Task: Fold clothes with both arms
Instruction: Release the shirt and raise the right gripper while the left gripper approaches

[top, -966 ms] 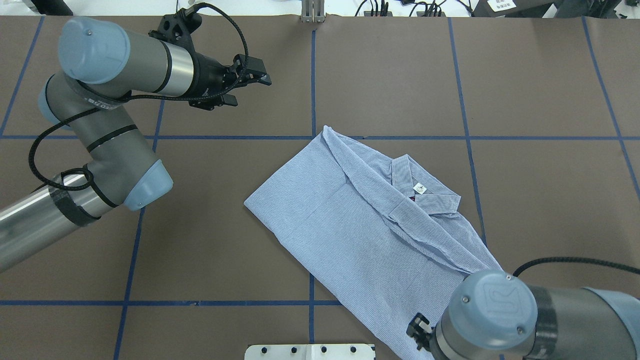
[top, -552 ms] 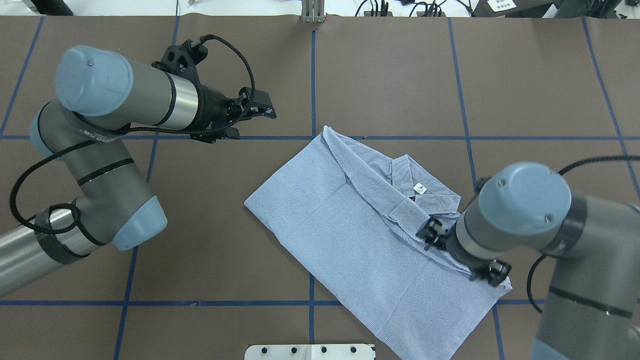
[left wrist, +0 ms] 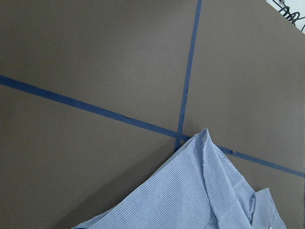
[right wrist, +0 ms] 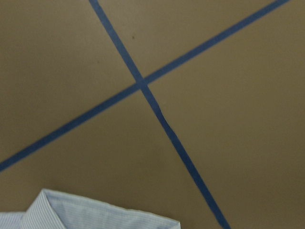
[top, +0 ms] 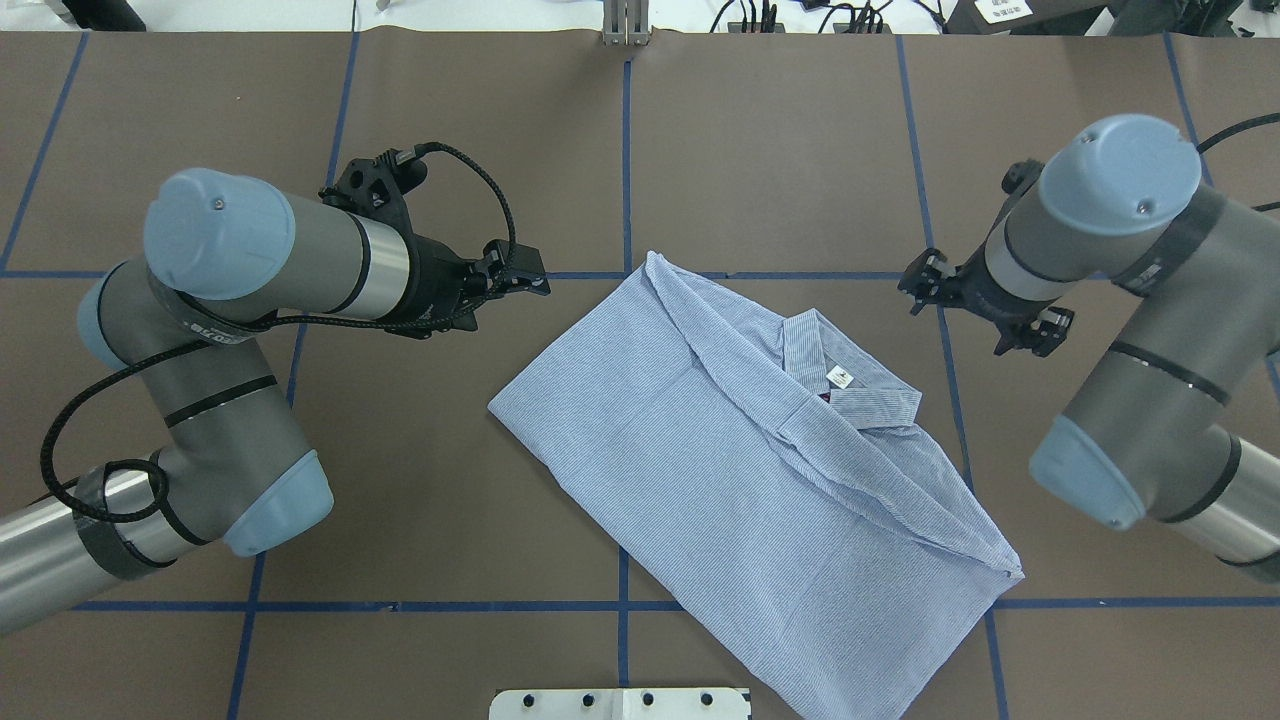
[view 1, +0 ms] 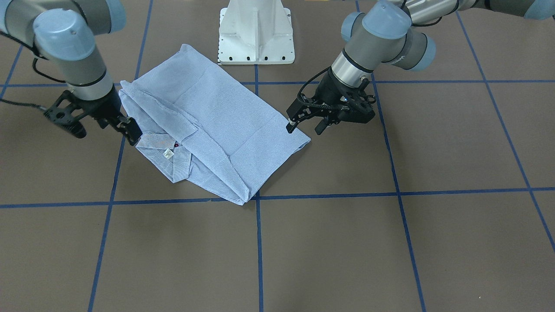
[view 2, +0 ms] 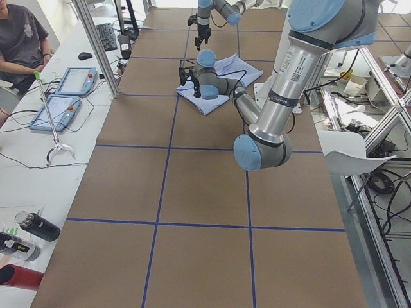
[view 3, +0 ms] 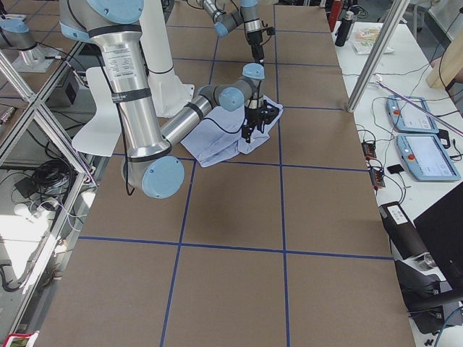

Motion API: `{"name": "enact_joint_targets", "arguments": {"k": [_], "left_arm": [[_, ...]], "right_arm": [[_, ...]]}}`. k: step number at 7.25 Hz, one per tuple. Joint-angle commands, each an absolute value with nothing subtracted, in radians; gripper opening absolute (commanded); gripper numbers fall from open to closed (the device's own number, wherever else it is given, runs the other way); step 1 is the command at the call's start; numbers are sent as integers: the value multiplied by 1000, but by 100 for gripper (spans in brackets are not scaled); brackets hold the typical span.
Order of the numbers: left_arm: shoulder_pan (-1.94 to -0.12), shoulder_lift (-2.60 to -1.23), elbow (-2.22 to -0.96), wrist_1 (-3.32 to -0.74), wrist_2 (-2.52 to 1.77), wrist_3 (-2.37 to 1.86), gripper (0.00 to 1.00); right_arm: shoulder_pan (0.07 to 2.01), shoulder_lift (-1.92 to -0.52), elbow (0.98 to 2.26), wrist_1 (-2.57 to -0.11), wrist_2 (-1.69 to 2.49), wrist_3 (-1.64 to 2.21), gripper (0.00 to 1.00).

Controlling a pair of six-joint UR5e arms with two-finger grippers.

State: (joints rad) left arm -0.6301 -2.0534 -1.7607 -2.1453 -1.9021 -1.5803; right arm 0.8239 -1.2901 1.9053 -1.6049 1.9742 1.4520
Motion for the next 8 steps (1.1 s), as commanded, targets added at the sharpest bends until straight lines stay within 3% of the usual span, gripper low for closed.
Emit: {"name": "enact_joint_targets", "arguments": {"k": [1,4,8], "left_arm": [[-611,-2046,-1778,-2094,-1902,-1662,99],[-592,-1955,-1858,-2095,-1910,-1660,99],[-562,-1928,-1813,-2097,-1908,-1589,98]], "right_arm": [[940,-1250,1789,-1552,2023,1338,100],[1020,-1241,1764,-1552,2118,1228,100],[1061,-1252,1747,-1552,2186,1051,100]]}}
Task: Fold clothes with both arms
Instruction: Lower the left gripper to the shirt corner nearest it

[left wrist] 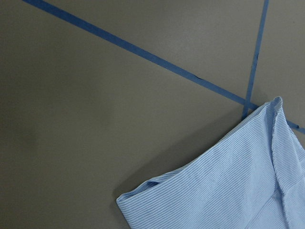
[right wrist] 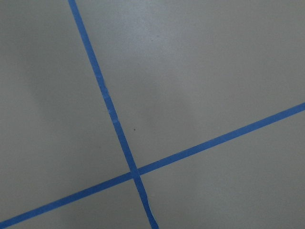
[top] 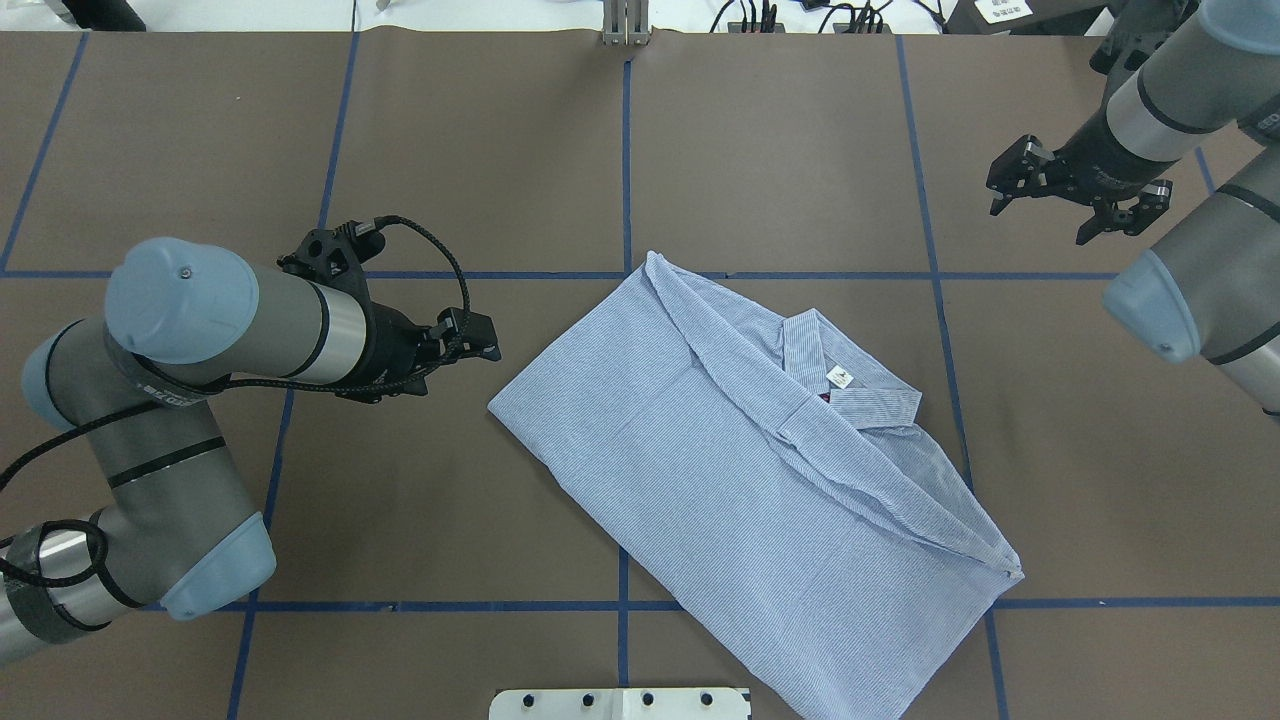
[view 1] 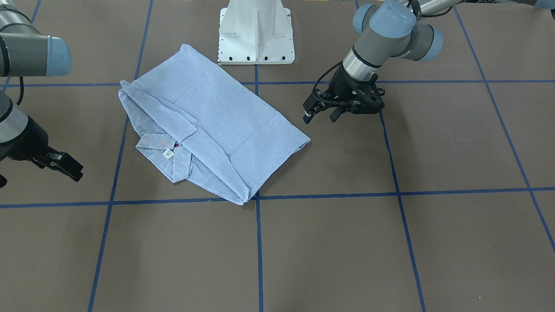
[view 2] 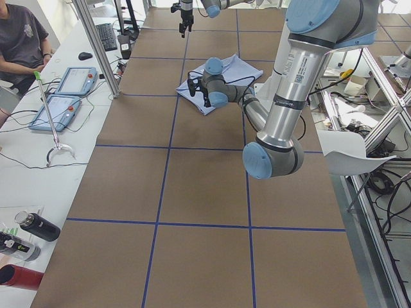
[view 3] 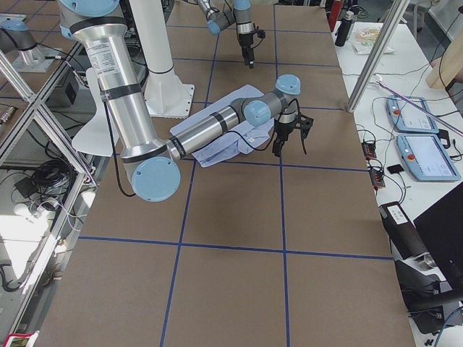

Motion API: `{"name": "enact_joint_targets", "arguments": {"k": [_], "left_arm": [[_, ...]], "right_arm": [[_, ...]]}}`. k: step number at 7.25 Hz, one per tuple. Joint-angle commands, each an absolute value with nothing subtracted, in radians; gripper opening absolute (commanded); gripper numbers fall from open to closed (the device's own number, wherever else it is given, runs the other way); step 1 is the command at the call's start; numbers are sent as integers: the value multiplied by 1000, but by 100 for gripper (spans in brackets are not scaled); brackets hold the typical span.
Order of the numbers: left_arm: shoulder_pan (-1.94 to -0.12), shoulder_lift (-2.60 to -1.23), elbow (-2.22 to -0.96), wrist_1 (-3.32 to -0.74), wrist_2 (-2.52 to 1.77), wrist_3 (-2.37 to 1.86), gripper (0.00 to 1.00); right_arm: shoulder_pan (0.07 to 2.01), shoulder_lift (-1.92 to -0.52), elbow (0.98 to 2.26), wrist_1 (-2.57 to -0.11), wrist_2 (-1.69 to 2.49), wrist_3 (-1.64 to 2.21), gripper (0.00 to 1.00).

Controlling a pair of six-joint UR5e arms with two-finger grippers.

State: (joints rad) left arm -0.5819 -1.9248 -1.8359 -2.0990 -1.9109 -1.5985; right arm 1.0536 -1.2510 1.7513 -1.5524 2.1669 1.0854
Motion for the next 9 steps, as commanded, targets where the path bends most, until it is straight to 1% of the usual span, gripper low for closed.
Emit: {"name": "enact_joint_targets", "arguments": {"k": [1,3,5,6,8,9], "left_arm": [[-540,-1930,-1792,-2102,-1905,-1595,97],[-520,-1991,-1718,-2102,-1908,-1592,88],[-518,-2040,-1629,-2106,-1907,-1589,83],[-517,-2043,-1609,-2109,-1907,-1591,82],[-511,-2049,-1606,-2109,-1907,-1592,66],[-511,-2051,-1602,-2109,-1907,-1594,55]], "right_arm": [[1077,-1253,1735,-1552,2189,998,100],[1080,-1252,1735,-1552,2187,991,100],[1088,-1253,1733,-1552,2186,985,100],[1094,-1253,1733,-1552,2184,959,100],[1103,-1255,1730,-1552,2187,956,100],[1106,-1255,1730,-1552,2186,956,100]]}}
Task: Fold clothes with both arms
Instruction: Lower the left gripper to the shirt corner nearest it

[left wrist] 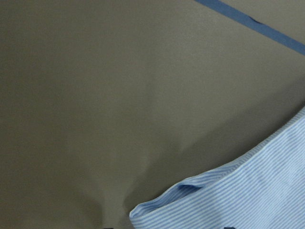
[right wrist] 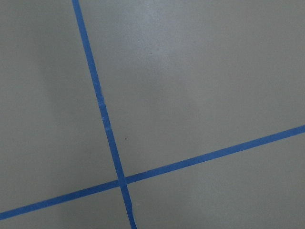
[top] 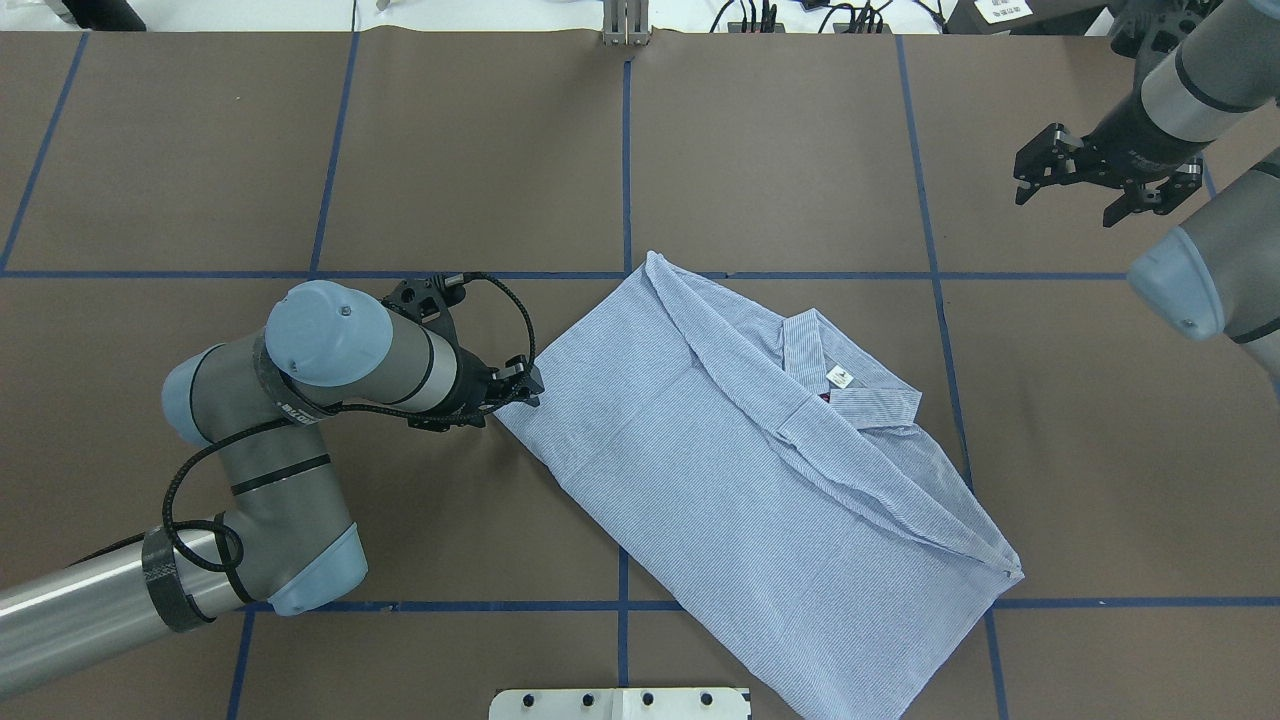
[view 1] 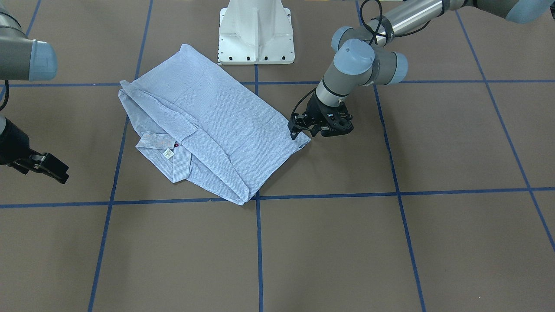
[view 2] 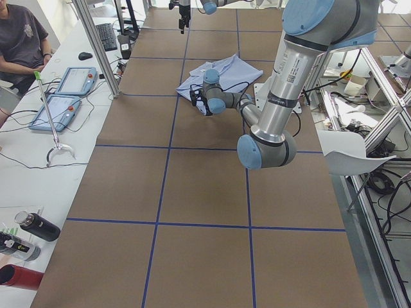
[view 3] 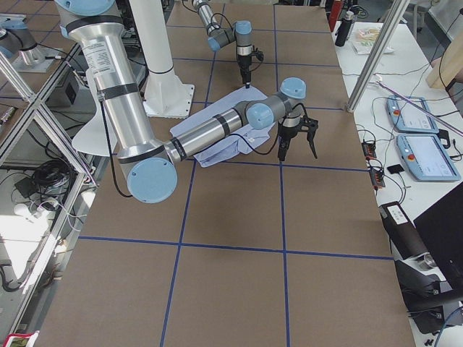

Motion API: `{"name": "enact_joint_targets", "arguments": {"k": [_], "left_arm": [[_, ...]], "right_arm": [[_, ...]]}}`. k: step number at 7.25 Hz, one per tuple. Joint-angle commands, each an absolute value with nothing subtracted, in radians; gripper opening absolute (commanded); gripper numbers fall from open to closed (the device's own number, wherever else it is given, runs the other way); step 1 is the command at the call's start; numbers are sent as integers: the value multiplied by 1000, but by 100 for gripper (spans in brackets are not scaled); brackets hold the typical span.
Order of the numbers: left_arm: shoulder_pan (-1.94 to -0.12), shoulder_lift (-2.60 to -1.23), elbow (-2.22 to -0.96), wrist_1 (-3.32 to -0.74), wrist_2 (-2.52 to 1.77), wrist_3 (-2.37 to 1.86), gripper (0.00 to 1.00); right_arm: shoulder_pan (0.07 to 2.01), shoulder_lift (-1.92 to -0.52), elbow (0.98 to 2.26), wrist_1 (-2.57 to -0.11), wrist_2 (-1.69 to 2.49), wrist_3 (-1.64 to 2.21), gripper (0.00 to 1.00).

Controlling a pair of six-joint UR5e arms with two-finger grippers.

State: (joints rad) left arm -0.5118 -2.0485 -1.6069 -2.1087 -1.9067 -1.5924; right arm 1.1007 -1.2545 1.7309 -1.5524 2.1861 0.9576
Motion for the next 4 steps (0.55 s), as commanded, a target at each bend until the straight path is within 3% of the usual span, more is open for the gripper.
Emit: {"name": "enact_joint_targets", "arguments": {"k": [1,2,3,4], "left_arm": [[-508,-2049,-1601,-2109,-1907,-1594,38],[-508,-2049,-1603,-2108,-1907,-1592,12],[-508,-2046,-1605,-2106,-1907,-1588,0],[-512,-2042,-1626,-2103,-1907,-1586,0]], "right_arm": [[1112,-1256,1730,-1554,2187,956,100],[1114,-1256,1730,-1554,2187,956,100],[1114,-1256,1730,-1558,2189,956,100],[1117,-1255,1730,-1562,2191,956,100]]}}
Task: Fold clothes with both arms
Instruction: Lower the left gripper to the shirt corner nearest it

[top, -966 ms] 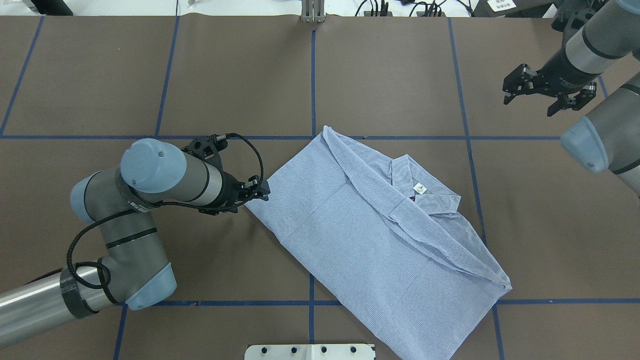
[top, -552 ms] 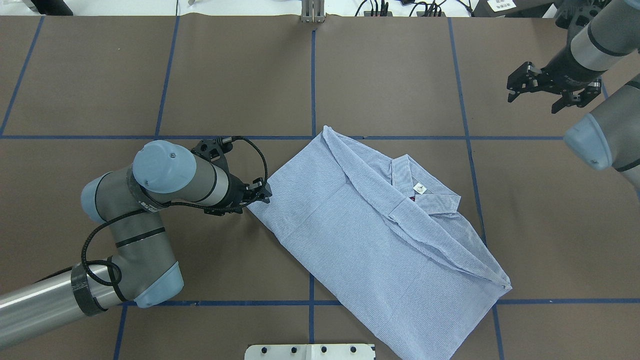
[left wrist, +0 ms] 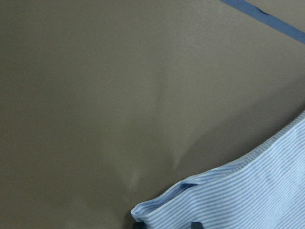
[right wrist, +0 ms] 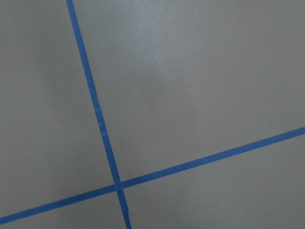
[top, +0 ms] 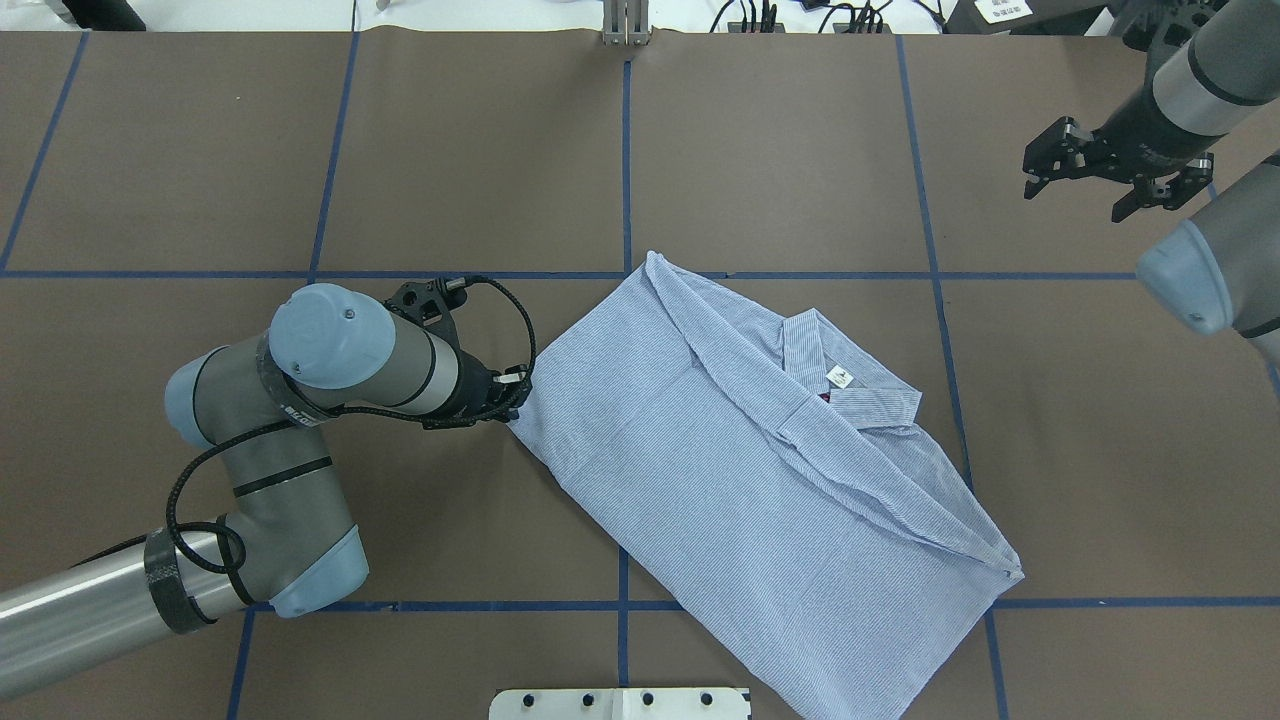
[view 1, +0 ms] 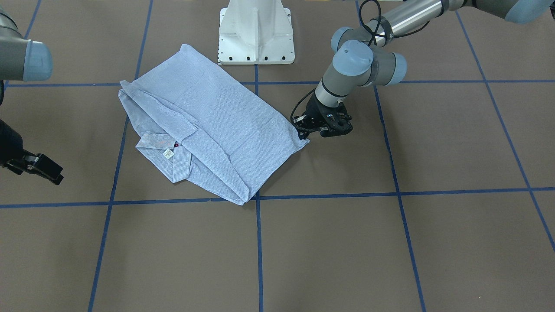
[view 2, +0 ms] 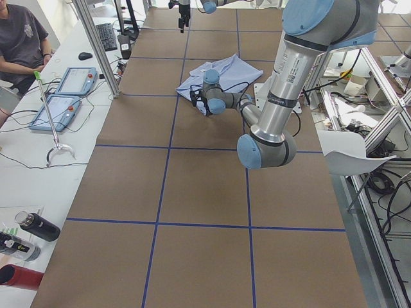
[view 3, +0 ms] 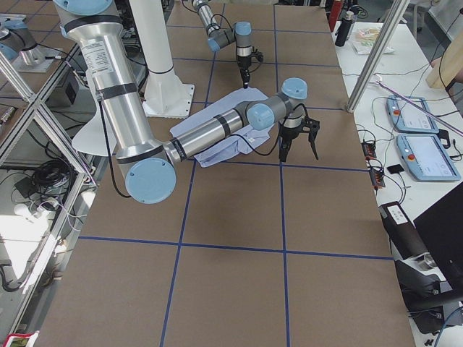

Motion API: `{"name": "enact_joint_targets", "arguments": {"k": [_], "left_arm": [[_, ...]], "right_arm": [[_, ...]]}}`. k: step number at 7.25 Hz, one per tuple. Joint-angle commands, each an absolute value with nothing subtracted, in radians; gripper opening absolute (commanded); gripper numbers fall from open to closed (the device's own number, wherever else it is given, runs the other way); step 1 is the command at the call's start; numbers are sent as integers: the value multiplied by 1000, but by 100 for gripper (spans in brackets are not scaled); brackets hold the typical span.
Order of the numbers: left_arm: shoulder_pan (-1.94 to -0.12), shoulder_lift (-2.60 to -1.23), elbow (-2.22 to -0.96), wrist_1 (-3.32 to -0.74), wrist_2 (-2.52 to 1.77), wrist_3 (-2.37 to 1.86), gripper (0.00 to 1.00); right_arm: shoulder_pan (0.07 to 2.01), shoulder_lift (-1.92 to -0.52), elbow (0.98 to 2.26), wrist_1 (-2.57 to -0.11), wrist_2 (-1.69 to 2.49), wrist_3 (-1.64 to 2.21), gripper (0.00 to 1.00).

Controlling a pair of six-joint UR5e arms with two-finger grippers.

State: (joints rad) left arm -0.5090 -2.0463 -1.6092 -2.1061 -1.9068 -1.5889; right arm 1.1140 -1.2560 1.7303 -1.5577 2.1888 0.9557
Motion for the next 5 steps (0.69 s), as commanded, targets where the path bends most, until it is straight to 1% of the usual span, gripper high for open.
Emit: {"name": "enact_joint_targets", "arguments": {"k": [1,3,4,5], "left_arm": [[-537,-2037,-1646,-2095,-1908,-1583,0],[-565,-2039,-1646,-2073,-1908,-1533,0],[-561,-2051,-1646,-2069,-1911,-1548,64],[-555,-2052,-1649,-2071,-1916,-1668,64]], "right_arm": [[1118,-1255,1730,-1565,2189,956,100],[1123,-1252,1730,-1566,2189,957,100],[1123,-1252,1730,-1566,2197,959,100],[1123,-1253,1730,-1566,2200,959,100]]}}
